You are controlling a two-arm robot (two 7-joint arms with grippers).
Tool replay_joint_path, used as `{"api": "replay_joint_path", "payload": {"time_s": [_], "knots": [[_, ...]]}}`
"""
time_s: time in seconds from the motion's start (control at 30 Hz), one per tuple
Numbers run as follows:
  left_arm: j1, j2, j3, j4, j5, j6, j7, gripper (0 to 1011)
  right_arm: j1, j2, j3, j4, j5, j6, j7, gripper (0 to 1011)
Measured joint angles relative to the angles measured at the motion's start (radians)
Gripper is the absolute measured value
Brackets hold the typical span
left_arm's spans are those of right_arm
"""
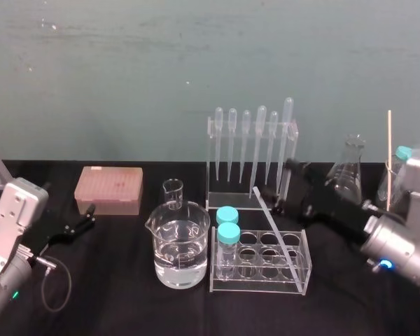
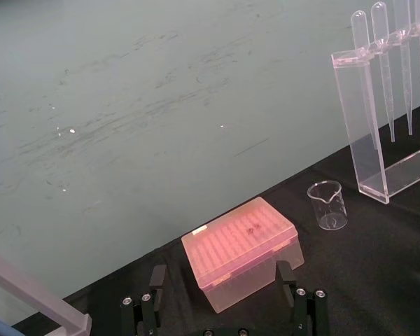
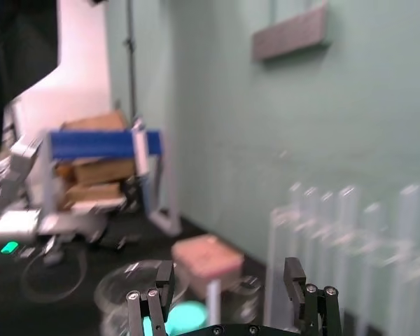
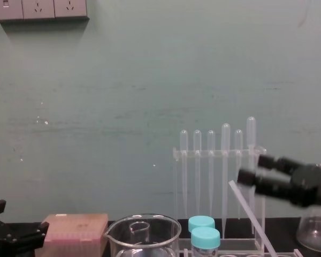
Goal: Pick up the stirring rod with one hand, then place it down.
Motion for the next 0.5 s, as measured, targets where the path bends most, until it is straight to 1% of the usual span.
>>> {"api": "replay_joint_path", "payload": {"time_s": [0.03, 0.07, 0.13, 0.17, 0.27, 0.3, 0.33, 0.37, 0.47, 0.5], "knots": [[0.000, 0.000, 0.000, 0.000, 0.000, 0.000, 0.000, 1000, -0.004, 0.000, 0.009, -0.008, 0.004, -0.003, -0.011, 1000], [0.000, 0.000, 0.000, 0.000, 0.000, 0.000, 0.000, 1000, -0.014, 0.002, 0.030, -0.023, 0.011, -0.008, -0.039, 1000], [0.000, 0.000, 0.000, 0.000, 0.000, 0.000, 0.000, 1000, -0.025, 0.004, 0.050, -0.037, 0.015, -0.009, -0.069, 1000], [0.000, 0.000, 0.000, 0.000, 0.000, 0.000, 0.000, 1000, -0.038, 0.006, 0.073, -0.050, 0.018, -0.003, -0.107, 1000], [0.000, 0.000, 0.000, 0.000, 0.000, 0.000, 0.000, 1000, -0.057, 0.008, 0.098, -0.061, 0.021, 0.020, -0.158, 1000], [0.000, 0.000, 0.000, 0.000, 0.000, 0.000, 0.000, 1000, -0.073, 0.013, 0.112, -0.070, 0.020, 0.047, -0.197, 1000], [0.000, 0.000, 0.000, 0.000, 0.000, 0.000, 0.000, 1000, -0.080, 0.016, 0.118, -0.075, 0.018, 0.063, -0.216, 1000], [0.000, 0.000, 0.000, 0.000, 0.000, 0.000, 0.000, 1000, -0.096, 0.021, 0.127, -0.083, 0.016, 0.099, -0.250, 1000], [0.000, 0.000, 0.000, 0.000, 0.000, 0.000, 0.000, 1000, -0.117, 0.030, 0.131, -0.095, 0.007, 0.157, -0.293, 1000], [0.000, 0.000, 0.000, 0.000, 0.000, 0.000, 0.000, 1000, -0.129, 0.035, 0.132, -0.101, 0.003, 0.203, -0.320, 1000]]}}
